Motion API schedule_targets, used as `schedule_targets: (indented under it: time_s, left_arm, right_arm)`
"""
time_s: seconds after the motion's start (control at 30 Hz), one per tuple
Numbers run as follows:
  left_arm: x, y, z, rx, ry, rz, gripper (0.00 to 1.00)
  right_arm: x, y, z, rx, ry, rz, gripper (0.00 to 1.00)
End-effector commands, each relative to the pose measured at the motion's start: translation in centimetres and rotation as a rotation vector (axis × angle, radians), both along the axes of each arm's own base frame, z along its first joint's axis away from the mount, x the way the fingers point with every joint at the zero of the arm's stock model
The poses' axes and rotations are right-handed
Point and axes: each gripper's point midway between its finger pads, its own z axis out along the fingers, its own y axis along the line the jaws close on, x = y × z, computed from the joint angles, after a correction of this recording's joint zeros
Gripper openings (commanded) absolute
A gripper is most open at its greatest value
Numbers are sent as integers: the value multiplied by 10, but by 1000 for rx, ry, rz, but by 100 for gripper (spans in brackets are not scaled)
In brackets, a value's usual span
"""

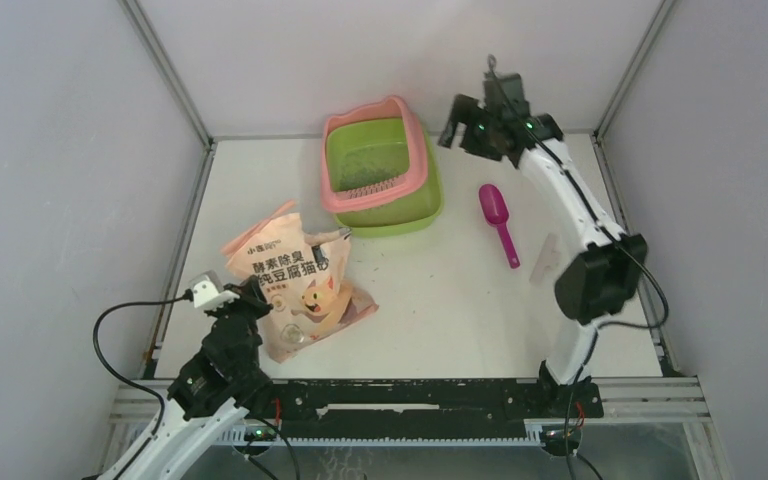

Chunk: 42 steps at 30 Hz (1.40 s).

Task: Fill the litter box with clean litter
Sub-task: Place the spatula at the center of the board, then move the litter box to the center of the board.

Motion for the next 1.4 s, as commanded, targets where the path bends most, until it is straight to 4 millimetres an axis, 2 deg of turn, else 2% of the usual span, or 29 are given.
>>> schedule_targets:
  time_s: [0.0, 0.03, 0.1, 0.17, 0.23, 0.47, 0.67, 0.8, 1.07, 1.2, 1.37]
  left_arm:
    - [-27, 35, 64, -207, -240, 79, 0]
    - [-27, 35, 64, -208, -240, 78, 0]
    - [-27, 34, 63, -211, -237, 75, 0]
    - [-27, 33, 62, -214, -235, 69, 0]
    - [-26, 32, 63, -218, -236, 60, 0]
    - [-27, 26, 64, -232, -235, 23, 0]
    - [-27, 21, 67, -250, -239, -9, 0]
    - [-28, 16, 72, -260, -249, -40, 0]
    - [-30, 12, 75, -260, -245, -75, 0]
    - [-31, 11, 77, -260, -248, -87, 0]
    - [-32, 9, 79, -260, -250, -98, 0]
  right_arm:
    - [14, 27, -2, -131, 104, -51, 91]
    - [19, 34, 10, -130, 90, -74, 91]
    - [22, 50, 0, -128, 137, -90, 89]
    - [19, 62, -4, -111, 160, -110, 80]
    - [16, 70, -10, -94, 183, -141, 77]
    - [8, 95, -30, -168, 206, -141, 77]
    - [9, 102, -52, -245, 206, -169, 80]
    - [14, 105, -66, -262, 210, -189, 86]
    - [20, 111, -95, -280, 239, -229, 86]
    - [24, 109, -98, -272, 233, -264, 86]
    - [30, 107, -93, -249, 212, -290, 86]
